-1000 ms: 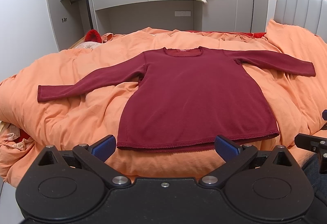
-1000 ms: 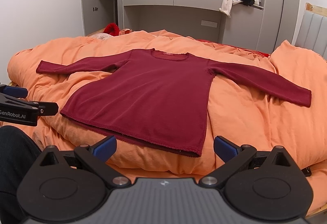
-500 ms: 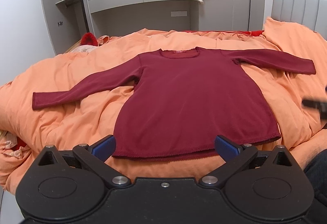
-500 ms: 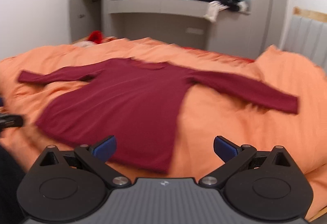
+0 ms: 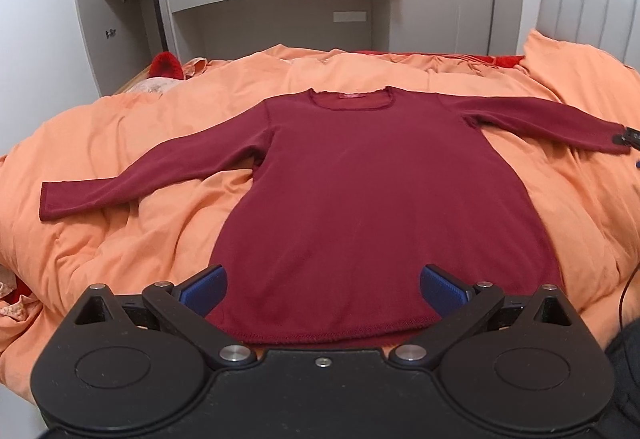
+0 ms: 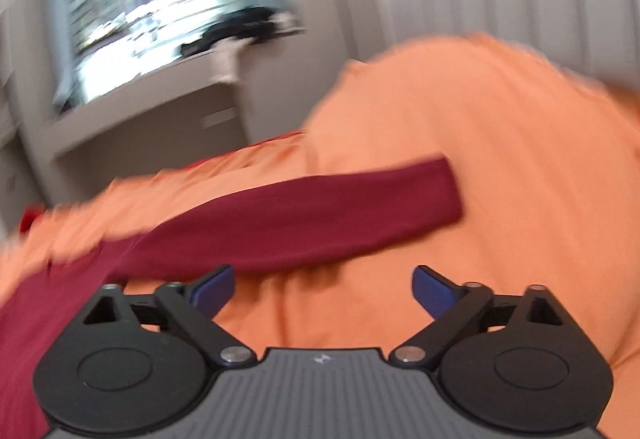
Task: Fold small clothes
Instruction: 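Reach the right tool to a sleeve cuff and close on it, then carry the sleeve across the shirt body with the right tool, then open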
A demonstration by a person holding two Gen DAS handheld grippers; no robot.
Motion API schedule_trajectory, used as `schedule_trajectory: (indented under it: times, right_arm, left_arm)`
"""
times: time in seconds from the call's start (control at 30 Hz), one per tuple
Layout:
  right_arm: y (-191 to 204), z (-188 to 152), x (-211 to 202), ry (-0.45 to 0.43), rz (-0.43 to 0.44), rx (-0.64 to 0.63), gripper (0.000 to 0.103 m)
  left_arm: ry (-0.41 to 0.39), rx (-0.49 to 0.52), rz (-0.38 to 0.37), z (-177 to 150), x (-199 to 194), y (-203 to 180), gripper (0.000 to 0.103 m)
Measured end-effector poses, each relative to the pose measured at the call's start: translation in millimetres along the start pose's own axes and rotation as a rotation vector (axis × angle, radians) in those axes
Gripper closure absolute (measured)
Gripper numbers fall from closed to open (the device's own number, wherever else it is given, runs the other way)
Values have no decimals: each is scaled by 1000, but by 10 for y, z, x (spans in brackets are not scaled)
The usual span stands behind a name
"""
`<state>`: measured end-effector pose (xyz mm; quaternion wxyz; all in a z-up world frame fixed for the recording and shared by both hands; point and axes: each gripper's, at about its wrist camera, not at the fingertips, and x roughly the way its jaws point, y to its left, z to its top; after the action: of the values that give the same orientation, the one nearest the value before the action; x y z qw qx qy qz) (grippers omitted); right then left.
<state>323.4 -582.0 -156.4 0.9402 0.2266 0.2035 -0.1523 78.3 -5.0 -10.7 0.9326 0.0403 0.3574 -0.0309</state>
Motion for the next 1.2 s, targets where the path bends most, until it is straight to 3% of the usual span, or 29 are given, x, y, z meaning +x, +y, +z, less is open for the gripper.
schedule_trajectory:
  times: [0.13,0.37,0.43,0.47,0.57,0.67,0.8,0.93,1.2]
  right_arm:
    - [-431,113,421,2,-32,140,12]
    - [-658,154,936,-113,-4,250,15]
    - [-713,213,1083,-147,12,274,23]
    - [-730,258,1180,-148,19,293,35]
    - [-812,365,1335,-107,43,334,90]
    - [-732,435,1287,-117,55,300,93]
    - [-204,636,956,-140,82,150,94]
    - [664,874,738,-119,125,7,94]
    - [3012,824,670,-83,240,-256,94]
  left_arm:
    - [-4,-16,33,134,208,81,1]
    - [-1,2,78,331,596,107,0]
    - [2,6,73,349,663,107,0]
    - [3,5,69,356,694,111,0]
    - [-4,-7,55,362,740,134,0]
    - [-24,-10,44,395,782,177,0]
    - [-67,1,53,450,822,249,0]
    - [-102,-28,69,436,839,428,1]
    - [-175,-67,109,286,697,790,0]
